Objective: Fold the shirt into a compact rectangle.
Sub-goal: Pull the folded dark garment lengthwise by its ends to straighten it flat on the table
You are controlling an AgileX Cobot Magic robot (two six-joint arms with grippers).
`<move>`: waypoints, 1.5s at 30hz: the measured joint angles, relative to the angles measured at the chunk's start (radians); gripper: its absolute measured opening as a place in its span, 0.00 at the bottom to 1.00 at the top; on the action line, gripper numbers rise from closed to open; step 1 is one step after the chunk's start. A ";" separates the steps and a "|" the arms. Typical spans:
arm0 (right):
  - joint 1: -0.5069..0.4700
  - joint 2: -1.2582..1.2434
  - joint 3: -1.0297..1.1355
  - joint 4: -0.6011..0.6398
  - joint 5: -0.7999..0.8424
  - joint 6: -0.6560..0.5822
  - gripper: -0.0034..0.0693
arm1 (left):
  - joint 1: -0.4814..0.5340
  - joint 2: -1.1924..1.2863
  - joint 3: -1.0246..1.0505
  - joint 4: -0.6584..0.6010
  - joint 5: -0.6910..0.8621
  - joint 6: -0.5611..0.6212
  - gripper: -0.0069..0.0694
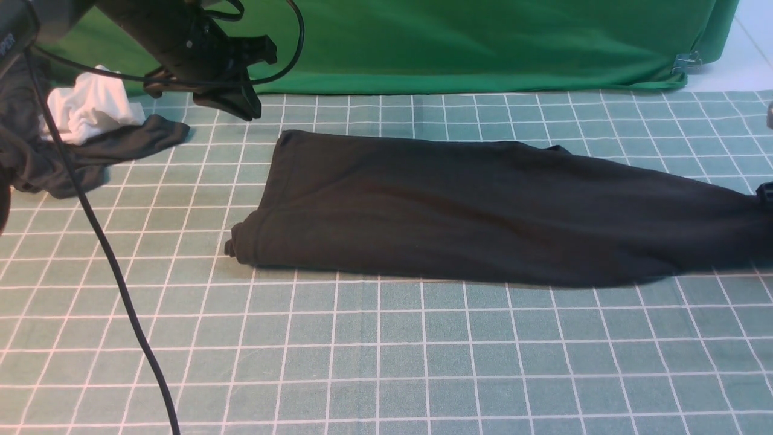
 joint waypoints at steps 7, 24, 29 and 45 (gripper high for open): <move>-0.001 -0.014 -0.050 -0.295 -0.003 0.276 0.64 | 0.000 0.000 0.000 0.055 0.005 -0.021 0.11; -0.078 -0.053 -0.119 0.236 0.354 -0.088 0.86 | 0.000 -0.135 0.266 0.082 0.052 -0.086 0.45; -0.078 0.012 -0.119 0.270 0.345 -0.097 0.89 | 0.000 -0.149 0.459 0.017 0.014 -0.086 0.62; -0.078 0.117 -0.123 0.335 0.245 -0.158 0.49 | 0.000 -0.084 0.519 -0.075 -0.057 -0.044 0.57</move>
